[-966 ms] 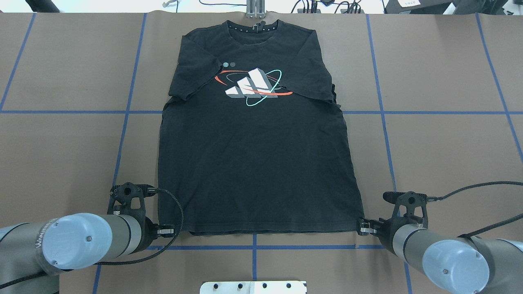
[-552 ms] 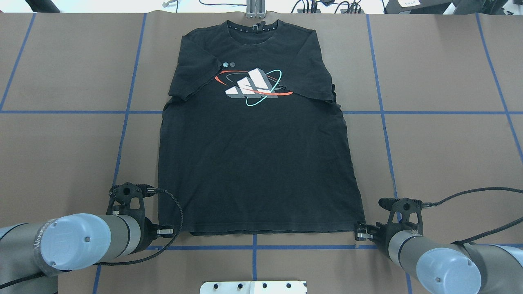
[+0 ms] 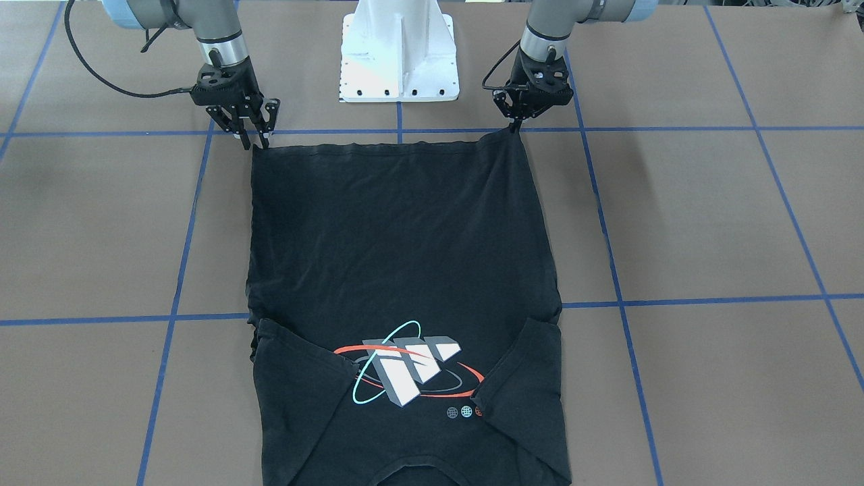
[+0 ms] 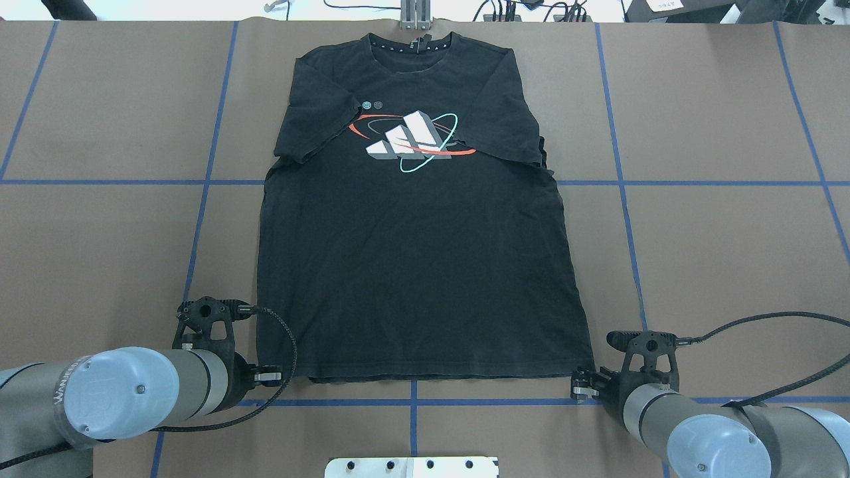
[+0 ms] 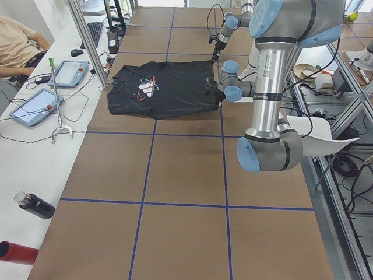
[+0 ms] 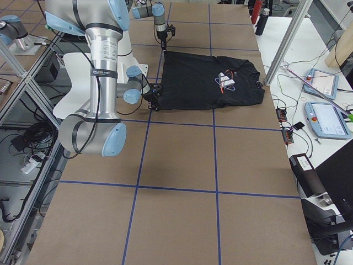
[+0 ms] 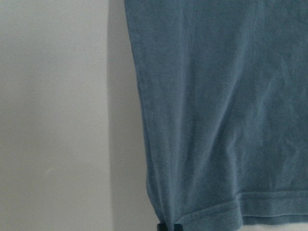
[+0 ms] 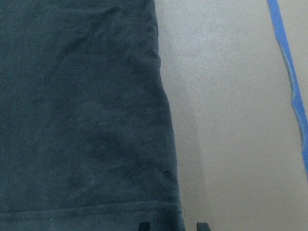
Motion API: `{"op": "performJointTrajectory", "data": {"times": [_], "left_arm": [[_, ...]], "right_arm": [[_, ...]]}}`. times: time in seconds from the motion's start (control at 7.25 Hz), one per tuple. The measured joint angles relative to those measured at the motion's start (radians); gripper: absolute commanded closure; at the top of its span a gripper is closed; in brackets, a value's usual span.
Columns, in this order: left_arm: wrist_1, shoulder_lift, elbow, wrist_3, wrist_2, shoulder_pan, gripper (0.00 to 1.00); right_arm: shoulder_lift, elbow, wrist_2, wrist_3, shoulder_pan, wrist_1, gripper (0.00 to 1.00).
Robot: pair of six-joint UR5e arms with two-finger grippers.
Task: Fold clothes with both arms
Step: 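Grasp the hem corners nearest the robot with both grippers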
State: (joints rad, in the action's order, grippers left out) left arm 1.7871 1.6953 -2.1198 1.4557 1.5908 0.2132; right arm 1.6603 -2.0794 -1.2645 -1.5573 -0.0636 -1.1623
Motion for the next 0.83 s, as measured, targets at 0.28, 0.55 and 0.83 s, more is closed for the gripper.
{"op": "performJointTrajectory", "data": {"times": [0.28, 0.55, 0.83], "left_arm": [[-0.001, 0.000, 0.000, 0.000, 0.000, 0.000, 1.00], [0.000, 0.000, 0.000, 0.000, 0.000, 0.000, 1.00], [0.000, 0.000, -0.001, 0.000, 0.000, 0.000, 1.00]], "right_arm": [[-0.001, 0.001, -0.001, 0.004, -0.001, 0.000, 0.67], [-0.002, 0.001, -0.001, 0.006, -0.002, 0.000, 0.67], [-0.001, 0.001, -0.003, 0.012, -0.006, 0.000, 0.67]]}}
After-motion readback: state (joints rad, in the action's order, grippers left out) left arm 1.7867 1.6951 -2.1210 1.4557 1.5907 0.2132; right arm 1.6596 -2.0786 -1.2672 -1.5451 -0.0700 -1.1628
